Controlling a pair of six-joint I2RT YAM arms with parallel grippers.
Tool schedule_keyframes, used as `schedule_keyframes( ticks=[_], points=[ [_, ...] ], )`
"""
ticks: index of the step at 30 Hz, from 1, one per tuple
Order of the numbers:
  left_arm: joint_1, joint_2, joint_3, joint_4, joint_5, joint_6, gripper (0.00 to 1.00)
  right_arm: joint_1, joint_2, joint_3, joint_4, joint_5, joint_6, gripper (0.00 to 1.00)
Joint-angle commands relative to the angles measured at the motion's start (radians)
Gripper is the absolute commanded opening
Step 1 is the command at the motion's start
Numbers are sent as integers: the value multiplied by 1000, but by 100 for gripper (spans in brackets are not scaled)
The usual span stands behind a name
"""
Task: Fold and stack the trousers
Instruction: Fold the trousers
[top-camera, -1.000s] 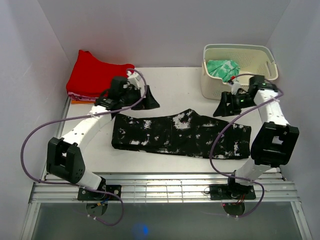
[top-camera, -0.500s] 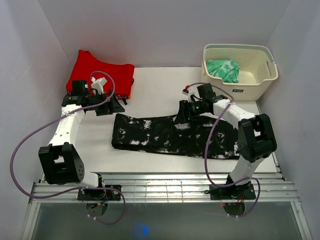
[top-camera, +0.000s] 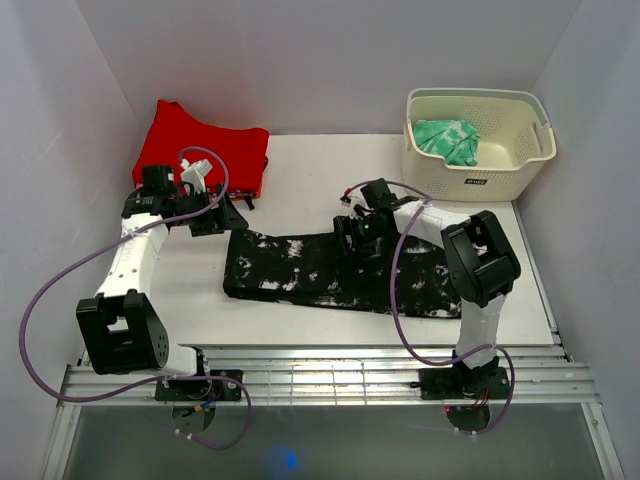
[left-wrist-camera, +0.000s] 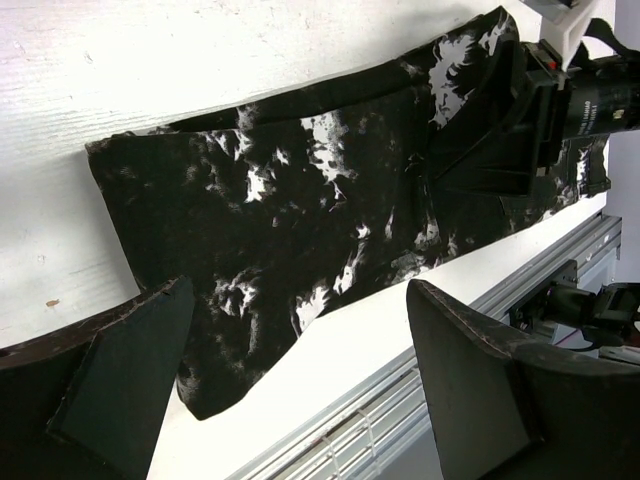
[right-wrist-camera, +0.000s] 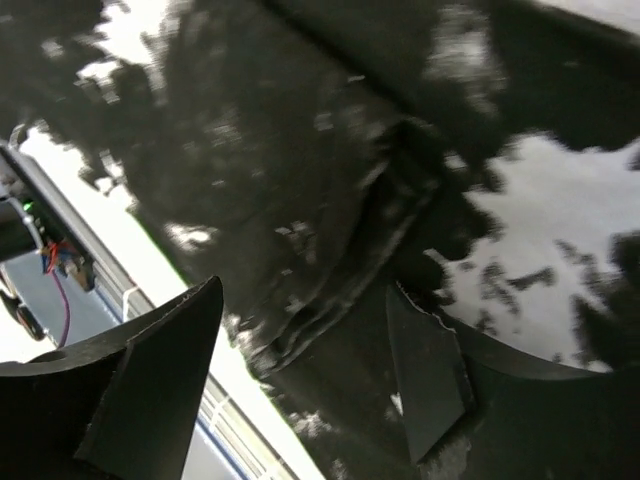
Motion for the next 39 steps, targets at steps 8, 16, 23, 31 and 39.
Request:
schedule_keyframes(
  ticks=[8,16,23,31,39],
  points=[
    [11,-42,-5,20,3,-7,98,17,101,93,-20,34,31,51],
    [23,-30,-13,20,-15,1,98,17,67,89,-20,-8,28,20],
    [31,-31,-8,7,9,28,98,16,-29,43,-29,-6,19,8],
    [31,-24,-71,-32,225,132,78,8,-43,-23,-34,-19,0,8],
    [31,74,-152,-39,318,162,63,-4,-59,-32,-43,-40,-3,8]
  ],
)
